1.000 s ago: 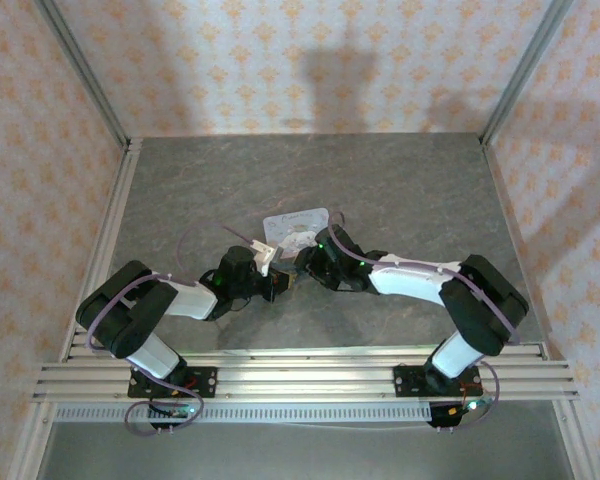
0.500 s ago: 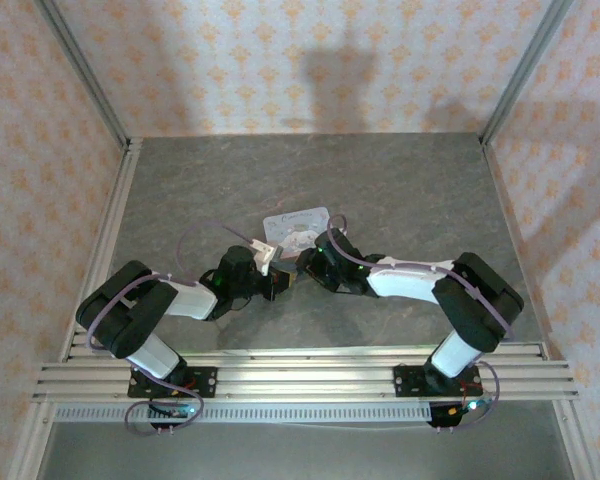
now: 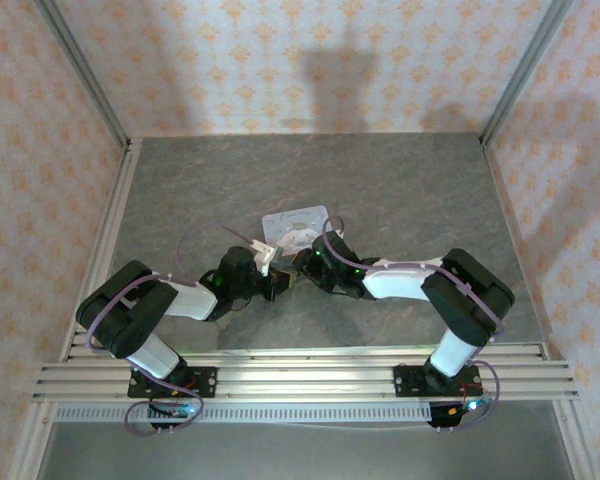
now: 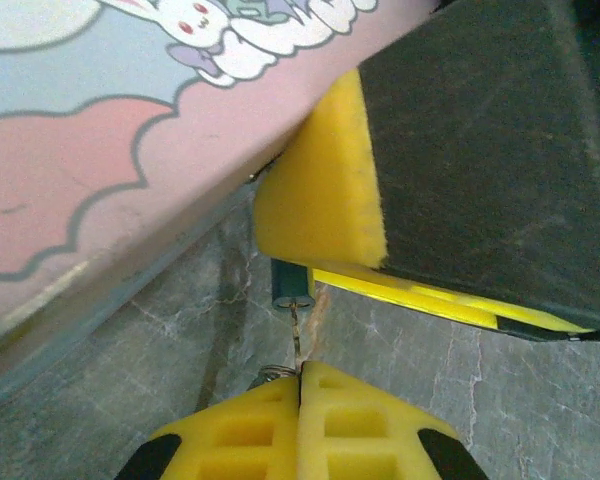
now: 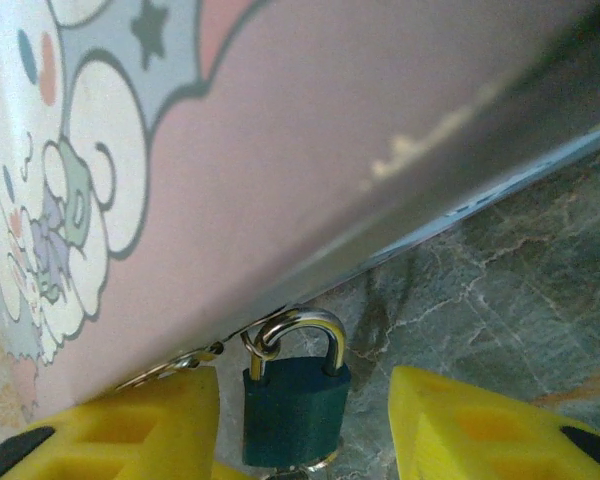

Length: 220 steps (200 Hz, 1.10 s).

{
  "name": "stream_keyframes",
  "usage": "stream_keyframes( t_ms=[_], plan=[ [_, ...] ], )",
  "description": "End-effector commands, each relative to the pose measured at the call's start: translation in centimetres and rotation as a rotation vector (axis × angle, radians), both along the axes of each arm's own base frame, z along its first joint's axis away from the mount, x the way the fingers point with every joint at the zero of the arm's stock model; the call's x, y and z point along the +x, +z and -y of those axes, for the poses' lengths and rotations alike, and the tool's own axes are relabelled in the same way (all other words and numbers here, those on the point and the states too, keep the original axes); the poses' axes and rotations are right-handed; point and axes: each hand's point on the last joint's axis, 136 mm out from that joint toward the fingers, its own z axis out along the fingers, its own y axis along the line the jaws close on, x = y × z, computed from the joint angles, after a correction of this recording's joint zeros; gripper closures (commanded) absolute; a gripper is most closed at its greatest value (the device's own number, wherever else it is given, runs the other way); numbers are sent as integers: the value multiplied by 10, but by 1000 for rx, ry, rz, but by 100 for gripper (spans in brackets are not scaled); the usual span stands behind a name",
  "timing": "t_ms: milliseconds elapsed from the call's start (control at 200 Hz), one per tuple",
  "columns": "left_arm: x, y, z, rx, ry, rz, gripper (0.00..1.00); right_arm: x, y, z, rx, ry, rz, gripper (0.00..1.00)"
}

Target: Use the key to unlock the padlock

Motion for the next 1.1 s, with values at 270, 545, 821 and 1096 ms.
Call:
stream_keyframes(
  t_ms=[270, 545, 821, 1096],
  plan=[
    [-2, 9, 2, -23, 3, 31, 100, -6, -20, 3, -40, -1, -20, 66],
    [-1, 8, 2, -20, 2, 21, 100, -8, -17, 0, -29, 12, -10, 88],
    [-1, 12, 2, -32, 12, 16, 100, -6, -7, -2, -8, 13, 11, 100],
    [-2, 17, -5, -22, 46, 18, 59, -5, 0, 1, -20, -1, 10, 100]
  ],
)
